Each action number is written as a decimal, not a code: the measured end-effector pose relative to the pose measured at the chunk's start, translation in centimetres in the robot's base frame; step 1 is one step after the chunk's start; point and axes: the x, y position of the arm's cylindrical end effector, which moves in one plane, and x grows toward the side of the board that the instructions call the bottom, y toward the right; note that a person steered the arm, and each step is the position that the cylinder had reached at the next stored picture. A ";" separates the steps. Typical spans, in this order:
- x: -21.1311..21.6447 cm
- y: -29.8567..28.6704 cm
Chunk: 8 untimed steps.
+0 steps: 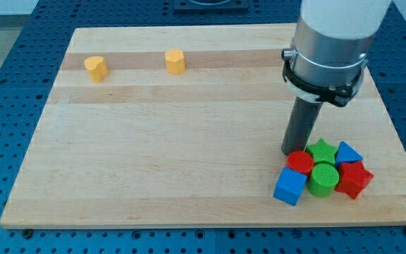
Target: Push yellow hexagon into blue triangle
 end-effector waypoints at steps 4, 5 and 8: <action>-21.4 -5.9; -25.1 -12.3; -20.8 -20.8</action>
